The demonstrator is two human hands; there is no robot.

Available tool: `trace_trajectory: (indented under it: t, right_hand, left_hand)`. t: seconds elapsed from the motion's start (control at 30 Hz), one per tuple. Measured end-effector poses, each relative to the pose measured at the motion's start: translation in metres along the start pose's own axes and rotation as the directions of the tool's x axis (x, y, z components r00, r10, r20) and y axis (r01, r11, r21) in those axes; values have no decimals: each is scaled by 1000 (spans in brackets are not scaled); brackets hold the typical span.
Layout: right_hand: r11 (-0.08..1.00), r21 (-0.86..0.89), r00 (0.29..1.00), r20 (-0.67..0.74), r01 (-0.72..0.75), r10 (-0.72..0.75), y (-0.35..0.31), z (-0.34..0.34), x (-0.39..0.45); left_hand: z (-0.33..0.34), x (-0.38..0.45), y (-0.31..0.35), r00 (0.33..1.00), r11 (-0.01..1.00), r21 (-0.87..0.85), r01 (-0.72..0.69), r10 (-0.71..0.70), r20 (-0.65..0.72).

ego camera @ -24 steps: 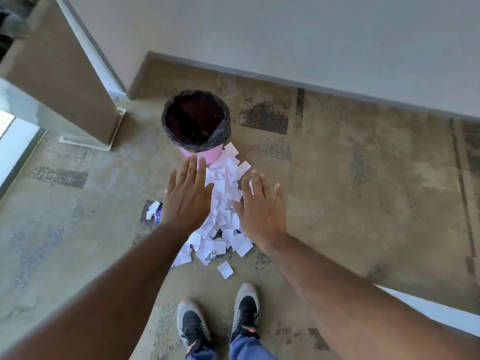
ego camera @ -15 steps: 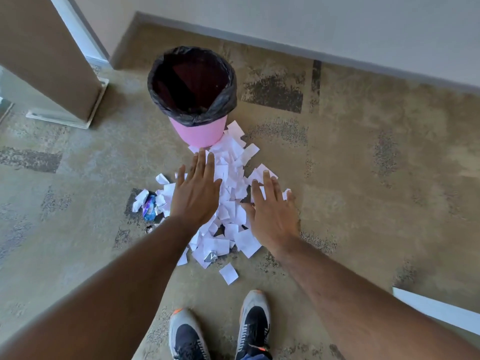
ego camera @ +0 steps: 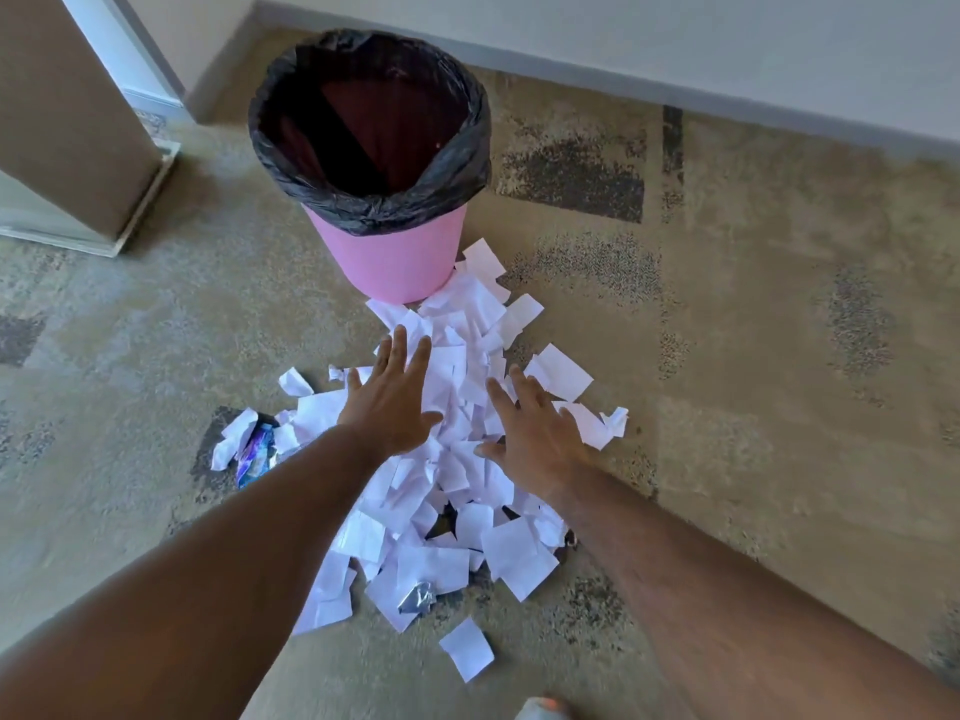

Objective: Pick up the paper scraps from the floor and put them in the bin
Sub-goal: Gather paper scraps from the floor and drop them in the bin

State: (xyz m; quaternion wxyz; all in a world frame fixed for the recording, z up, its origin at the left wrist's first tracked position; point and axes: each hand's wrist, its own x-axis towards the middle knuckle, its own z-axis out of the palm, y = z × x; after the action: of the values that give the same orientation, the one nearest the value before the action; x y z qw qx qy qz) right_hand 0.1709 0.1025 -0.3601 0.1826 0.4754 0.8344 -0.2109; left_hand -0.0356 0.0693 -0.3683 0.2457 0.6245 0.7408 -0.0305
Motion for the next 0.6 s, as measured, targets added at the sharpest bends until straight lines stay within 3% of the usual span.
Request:
trace_trajectory:
  t: [0.27,0.6]
  right_hand:
    - [998,25,997,-38,61,-60,3,14,58]
    - [997,41,994,89,63,-66,2,45,81]
  left_hand:
    - [28,49,-21,991,999,43,19,-24,132]
    - [72,56,-34,972,991,131,20,-50,230]
